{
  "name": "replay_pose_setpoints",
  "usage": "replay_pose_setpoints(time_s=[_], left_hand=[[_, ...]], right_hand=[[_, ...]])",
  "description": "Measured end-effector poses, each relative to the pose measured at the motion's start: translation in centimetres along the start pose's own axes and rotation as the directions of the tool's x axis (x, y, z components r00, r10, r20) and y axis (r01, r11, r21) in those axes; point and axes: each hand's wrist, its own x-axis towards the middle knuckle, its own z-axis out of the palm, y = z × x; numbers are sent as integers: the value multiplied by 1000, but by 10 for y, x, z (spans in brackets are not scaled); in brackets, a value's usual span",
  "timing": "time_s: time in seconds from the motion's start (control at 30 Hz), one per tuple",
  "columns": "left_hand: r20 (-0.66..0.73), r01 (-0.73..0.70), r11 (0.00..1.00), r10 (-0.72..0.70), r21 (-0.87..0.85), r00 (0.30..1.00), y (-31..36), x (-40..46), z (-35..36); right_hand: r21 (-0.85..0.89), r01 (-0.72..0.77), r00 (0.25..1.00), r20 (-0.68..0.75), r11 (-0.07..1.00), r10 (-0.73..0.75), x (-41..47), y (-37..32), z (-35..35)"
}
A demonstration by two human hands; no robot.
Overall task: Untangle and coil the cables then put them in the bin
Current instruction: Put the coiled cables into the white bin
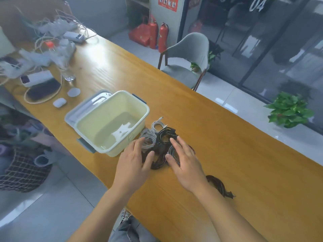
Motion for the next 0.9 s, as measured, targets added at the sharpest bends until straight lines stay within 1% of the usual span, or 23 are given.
replay_pose_setpoints(time_s=[0.13,0.33,0.5,0.7,0.77,0.9], left_hand=[[-31,51,999,-51,2,998,-29,19,-20],[-90,142,990,-140,17,986,-80,44,-43],[-183,215,976,-205,33,961,-119,62,-58],[-213,343,938,-328,40,921,-154,75,-64],[-213,338,940,-320,54,923,-162,79,-64],[-217,283,959,-269,33,938,-172,86,-64]], right_hand=[[-19,16,999,32,1000,-15,38,-25,6],[-10,40,999,35,999,-40,97,-47,24],[-47,33,997,68,998,-30,145,-58,33],[-111,29,998,58,993,-23,194,-68,44],[-123,17,998,64,992,-10,209,-70,47],[-123,20,998,65,992,-12,229,-72,51]])
